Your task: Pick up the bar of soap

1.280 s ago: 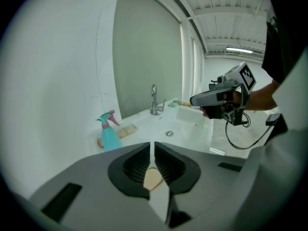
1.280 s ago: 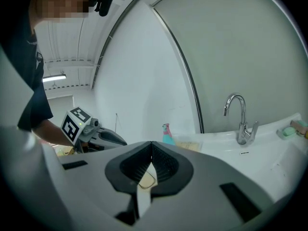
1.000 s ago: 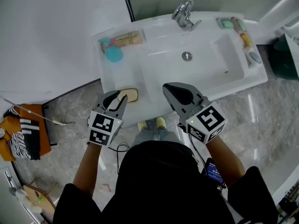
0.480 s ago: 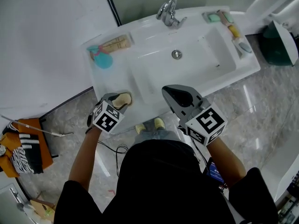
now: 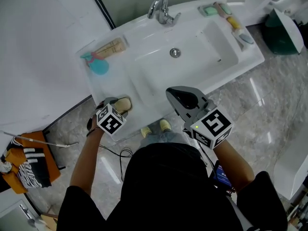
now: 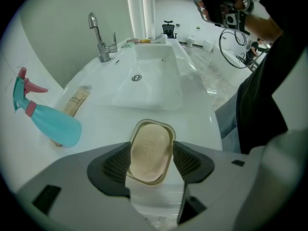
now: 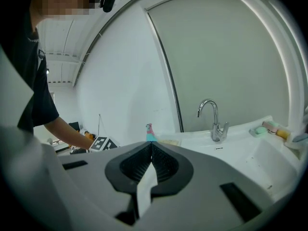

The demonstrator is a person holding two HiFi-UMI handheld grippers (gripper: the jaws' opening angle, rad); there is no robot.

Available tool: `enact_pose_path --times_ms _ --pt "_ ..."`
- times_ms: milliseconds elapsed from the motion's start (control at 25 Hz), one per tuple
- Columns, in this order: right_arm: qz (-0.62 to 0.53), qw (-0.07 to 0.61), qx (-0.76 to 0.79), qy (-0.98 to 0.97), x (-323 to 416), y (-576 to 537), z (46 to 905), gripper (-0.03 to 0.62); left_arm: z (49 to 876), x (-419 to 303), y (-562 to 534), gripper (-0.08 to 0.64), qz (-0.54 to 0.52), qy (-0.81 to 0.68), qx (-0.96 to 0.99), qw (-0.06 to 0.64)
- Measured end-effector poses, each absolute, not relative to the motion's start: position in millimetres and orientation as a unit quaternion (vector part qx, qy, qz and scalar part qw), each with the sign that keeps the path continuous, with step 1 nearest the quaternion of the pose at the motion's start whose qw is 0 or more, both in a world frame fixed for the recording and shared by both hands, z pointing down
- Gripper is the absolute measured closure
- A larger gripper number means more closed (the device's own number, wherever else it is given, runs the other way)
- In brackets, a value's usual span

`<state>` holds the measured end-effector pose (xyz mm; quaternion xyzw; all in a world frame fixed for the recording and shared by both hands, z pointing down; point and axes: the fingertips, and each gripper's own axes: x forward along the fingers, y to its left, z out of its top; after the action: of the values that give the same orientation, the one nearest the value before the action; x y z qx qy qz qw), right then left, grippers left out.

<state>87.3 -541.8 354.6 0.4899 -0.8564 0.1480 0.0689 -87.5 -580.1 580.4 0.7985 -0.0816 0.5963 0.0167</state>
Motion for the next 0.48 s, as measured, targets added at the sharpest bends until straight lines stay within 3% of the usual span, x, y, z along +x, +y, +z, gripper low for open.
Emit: enact_pose_path --times_ms 480 --pt "0.169 0.075 0.498 -0.847 91.3 -536.0 359.0 0.588 584.0 -89.0 -582.2 0.296 0.625 -0.036 0.78 0.021"
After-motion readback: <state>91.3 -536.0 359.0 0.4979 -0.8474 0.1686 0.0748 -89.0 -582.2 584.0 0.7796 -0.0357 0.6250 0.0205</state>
